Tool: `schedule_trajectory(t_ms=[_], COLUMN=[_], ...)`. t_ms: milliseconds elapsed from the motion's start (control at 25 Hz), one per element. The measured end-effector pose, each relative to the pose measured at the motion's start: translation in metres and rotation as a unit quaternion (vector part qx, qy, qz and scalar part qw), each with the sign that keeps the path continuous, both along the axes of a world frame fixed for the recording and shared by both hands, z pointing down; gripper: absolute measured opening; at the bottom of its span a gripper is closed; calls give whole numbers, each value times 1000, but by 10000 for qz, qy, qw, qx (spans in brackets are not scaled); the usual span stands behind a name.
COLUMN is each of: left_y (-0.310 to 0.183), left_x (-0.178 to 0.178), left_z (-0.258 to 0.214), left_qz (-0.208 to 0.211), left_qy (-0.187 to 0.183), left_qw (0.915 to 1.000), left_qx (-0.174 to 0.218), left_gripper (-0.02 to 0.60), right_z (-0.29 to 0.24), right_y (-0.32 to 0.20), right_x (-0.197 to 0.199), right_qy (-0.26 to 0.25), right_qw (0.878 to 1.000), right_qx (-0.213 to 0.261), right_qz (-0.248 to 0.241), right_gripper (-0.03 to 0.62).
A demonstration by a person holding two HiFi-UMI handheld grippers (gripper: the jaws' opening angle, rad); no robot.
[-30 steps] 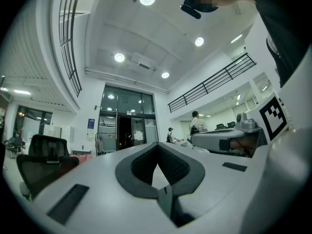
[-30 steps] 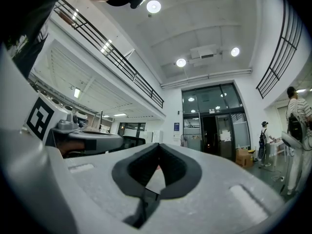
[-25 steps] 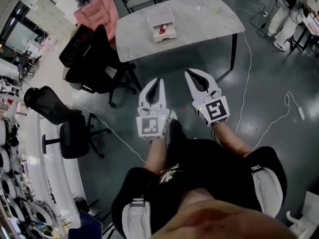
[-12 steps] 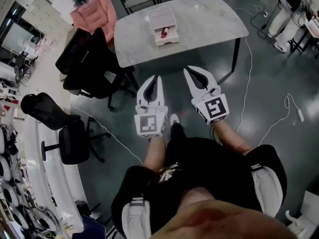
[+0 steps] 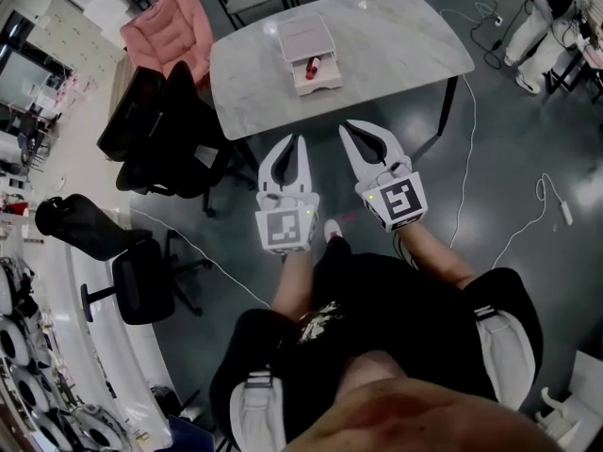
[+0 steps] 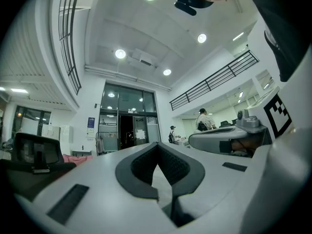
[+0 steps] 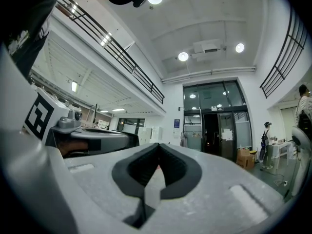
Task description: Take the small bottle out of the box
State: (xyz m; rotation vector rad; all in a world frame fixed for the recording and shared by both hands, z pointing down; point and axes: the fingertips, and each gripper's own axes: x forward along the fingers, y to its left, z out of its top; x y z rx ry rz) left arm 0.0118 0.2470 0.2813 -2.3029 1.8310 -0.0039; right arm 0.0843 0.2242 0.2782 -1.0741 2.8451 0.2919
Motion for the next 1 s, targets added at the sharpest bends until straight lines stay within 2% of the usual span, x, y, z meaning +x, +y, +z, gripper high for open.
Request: schedule_trajectory(t_ms=[160, 360, 560, 1000], left_y=[-28, -64, -101, -155], left_x=[-15, -40, -62, -81], left_z=[-8, 2, -6, 7], left_qz=[61, 338, 490, 1038], left_qy=[181, -170, 116, 15], left_qw=[9998, 9993, 9986, 9945], left_qx=[-98, -77, -157, -129], left_gripper=[12, 12, 12, 12], right_z=[-5, -4, -8, -3], right_y=[-26, -62, -95, -142], right_x=[-19, -40, -62, -82], right_qy=[18, 58, 63, 61], right_qw=[9999, 9997, 9991, 9957], right_qx=[-52, -46, -23, 29], right_qz=[85, 240, 429, 928], right_gripper=[-5, -5, -5, -5])
